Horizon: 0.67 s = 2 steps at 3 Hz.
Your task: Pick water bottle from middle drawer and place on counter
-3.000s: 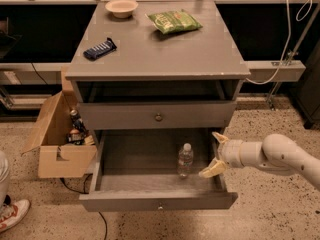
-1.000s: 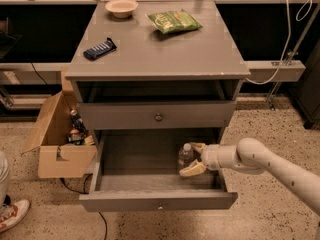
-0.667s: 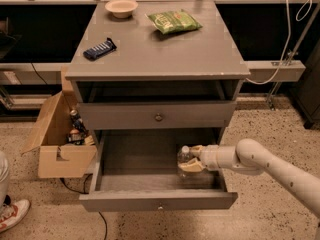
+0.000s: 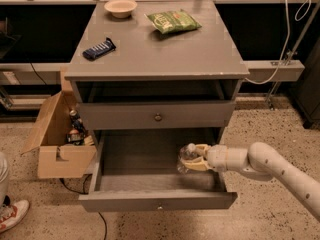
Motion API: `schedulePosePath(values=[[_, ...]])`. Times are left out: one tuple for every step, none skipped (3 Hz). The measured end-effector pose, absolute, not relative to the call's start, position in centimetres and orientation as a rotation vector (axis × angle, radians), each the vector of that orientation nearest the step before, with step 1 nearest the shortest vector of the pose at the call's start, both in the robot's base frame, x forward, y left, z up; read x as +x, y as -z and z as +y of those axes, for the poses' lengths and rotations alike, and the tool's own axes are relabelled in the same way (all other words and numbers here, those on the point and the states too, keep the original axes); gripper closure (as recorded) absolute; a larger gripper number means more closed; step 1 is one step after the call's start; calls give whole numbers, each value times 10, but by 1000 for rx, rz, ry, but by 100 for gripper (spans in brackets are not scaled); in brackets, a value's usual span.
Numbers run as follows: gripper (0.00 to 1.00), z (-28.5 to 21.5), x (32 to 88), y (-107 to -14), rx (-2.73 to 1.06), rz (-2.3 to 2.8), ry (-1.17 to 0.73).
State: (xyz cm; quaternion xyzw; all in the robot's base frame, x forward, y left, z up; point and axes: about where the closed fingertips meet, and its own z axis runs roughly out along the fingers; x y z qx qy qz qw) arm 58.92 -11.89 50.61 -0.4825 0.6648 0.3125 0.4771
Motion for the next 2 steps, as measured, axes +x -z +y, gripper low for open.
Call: schedulePosePath(values=[[100, -136, 567, -552, -1212, 1560, -729], [100, -157, 554, -629, -1303, 1506, -648]])
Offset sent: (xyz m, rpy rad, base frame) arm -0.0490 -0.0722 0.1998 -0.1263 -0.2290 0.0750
